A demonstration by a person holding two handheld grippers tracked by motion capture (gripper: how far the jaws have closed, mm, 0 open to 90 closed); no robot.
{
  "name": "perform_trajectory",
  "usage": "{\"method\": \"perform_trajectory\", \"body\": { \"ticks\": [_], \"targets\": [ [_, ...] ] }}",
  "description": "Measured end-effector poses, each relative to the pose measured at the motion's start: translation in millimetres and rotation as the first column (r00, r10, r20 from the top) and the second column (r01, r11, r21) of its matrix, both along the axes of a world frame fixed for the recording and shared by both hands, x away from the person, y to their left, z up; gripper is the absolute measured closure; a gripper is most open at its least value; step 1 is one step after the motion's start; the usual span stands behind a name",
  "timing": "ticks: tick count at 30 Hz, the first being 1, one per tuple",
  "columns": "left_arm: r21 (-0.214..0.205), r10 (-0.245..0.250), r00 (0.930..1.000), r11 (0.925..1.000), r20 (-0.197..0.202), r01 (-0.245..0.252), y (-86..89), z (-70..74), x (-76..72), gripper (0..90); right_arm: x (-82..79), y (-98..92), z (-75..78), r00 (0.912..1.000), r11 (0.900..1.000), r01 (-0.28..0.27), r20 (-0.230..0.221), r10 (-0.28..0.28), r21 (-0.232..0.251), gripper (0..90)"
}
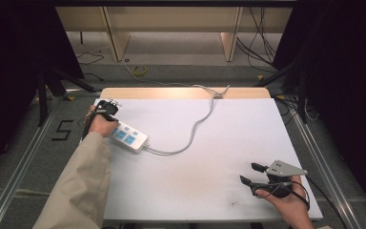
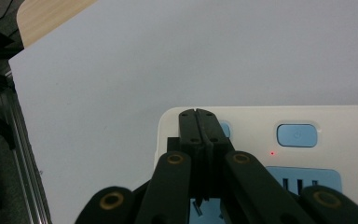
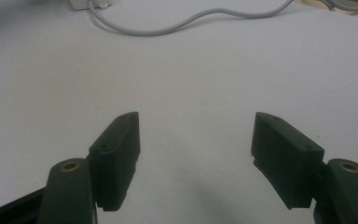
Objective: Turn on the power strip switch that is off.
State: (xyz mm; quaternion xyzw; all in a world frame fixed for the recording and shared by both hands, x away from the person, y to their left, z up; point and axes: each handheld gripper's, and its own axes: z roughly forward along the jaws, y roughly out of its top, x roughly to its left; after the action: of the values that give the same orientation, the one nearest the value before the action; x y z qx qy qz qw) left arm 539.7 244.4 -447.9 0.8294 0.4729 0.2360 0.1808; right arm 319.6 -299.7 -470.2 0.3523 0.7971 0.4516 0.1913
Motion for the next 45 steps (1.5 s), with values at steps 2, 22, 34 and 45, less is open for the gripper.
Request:
{"method": "perform_trajectory", "body": {
  "ticks": [2, 22, 34, 45],
  "targets": [
    [-0.02, -0.007, 0.9999, 0.9998, 0.014, 0.007, -1.7, 2.3, 0.0, 89.8, 0.0, -0.1, 0.0, 1.0, 1.0, 0.0, -0.001, 0.0, 0.001, 33.6],
    [-0.032, -0.01, 0.9999, 0.9994, -0.005, 0.01, -2.1, 0.1, 1.5, 89.8, -0.2, 0.1, -0.3, 1.0, 1.0, 0.0, -0.003, 0.0, 0.001, 33.6],
    [-0.009, -0.017, 0.9998, 0.9998, -0.008, 0.016, -5.2, -1.3, 2.3, 89.9, -0.3, 0.1, -0.3, 1.0, 1.0, -0.001, -0.003, 0.001, 0.002, 33.6],
    [-0.022, -0.005, 0.9998, 0.9997, -0.022, 0.005, -4.4, -1.3, 3.8, 90.0, -0.6, 0.2, 0.0, 1.0, 1.0, -0.002, -0.004, 0.002, 0.0, 33.6]
  ]
}}
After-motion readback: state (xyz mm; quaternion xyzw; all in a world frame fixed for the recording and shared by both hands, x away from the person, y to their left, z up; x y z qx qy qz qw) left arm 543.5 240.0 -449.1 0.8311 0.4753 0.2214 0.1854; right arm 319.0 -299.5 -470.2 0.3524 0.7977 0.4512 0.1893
